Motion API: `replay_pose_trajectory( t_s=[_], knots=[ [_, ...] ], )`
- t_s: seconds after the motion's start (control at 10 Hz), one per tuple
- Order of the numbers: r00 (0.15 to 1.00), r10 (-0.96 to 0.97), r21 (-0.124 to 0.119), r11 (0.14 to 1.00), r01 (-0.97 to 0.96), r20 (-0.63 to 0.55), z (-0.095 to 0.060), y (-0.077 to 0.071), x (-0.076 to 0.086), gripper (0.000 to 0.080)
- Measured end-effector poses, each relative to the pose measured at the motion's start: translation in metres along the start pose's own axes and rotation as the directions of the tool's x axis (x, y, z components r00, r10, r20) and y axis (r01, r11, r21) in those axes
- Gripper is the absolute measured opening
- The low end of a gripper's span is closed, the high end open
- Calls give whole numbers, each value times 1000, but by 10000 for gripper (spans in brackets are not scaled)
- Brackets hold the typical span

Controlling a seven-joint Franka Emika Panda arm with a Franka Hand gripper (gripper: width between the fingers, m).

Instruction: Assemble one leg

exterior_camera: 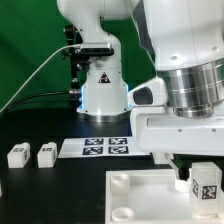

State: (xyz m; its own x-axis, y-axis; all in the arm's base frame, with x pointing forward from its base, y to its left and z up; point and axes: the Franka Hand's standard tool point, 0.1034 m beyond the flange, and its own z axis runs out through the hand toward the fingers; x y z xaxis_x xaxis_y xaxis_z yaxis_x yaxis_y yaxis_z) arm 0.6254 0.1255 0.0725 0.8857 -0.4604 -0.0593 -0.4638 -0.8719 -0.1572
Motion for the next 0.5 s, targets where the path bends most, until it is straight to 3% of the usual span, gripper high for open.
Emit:
replay_pose_trajectory(
  t_s=[0.1, 0.2, 0.3, 0.4, 0.5],
  knots=[
    [982, -187, -63, 980, 187, 4, -5, 2, 4, 649],
    [945, -328, -89, 941, 327, 2, -6, 2, 8, 649],
    [890, -456, -100, 886, 454, 1, -7, 1, 10, 649],
    [869, -494, -95, 866, 491, -11, -6, -1, 11, 649],
    [890, -456, -93, 887, 453, -14, -6, -1, 11, 649]
  ],
)
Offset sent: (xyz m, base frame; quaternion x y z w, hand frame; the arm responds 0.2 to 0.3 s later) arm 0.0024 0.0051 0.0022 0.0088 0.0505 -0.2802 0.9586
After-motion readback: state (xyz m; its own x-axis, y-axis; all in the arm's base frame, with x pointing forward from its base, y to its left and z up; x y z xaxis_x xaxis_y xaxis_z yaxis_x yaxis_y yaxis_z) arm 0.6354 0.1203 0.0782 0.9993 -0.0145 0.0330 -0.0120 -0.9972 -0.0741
